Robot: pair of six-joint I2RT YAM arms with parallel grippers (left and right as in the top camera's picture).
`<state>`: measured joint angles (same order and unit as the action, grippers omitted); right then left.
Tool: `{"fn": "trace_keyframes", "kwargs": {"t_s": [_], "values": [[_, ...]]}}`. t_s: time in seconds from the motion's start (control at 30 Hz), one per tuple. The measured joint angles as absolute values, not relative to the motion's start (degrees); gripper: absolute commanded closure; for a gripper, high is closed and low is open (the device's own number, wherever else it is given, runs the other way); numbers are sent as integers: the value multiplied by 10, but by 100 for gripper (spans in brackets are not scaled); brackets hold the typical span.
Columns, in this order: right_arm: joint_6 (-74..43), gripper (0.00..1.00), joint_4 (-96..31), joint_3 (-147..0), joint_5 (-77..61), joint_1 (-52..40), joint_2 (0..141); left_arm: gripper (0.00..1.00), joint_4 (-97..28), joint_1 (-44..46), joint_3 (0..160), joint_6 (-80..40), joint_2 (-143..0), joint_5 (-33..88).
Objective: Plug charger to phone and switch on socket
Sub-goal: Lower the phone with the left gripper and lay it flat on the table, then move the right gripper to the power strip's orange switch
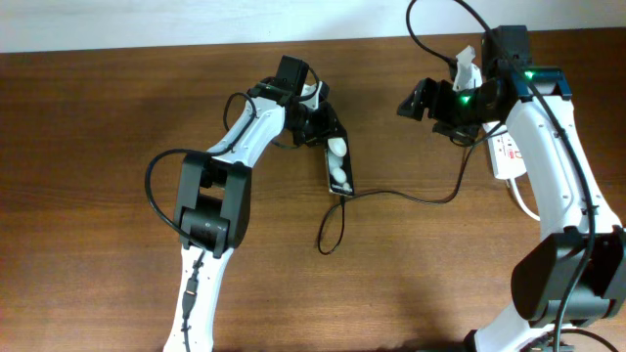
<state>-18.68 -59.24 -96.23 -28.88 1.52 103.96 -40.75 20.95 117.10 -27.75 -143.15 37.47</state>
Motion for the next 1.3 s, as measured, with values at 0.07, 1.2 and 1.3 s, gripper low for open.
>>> {"fn": "trace_keyframes", "kwargs": {"t_s": [0.07, 1.2, 1.3], "values": [[-185, 9, -594, -962, -289, 15, 1040, 1, -410, 209, 1171, -279, -1432, 375], [-176, 1, -610, -962, -283, 15, 1040, 1, -796, 149, 1312, -148, -1215, 109], [-176, 2, -610, -962, -283, 15, 1040, 1, -831, 149, 1320, -130, -1099, 76]]}}
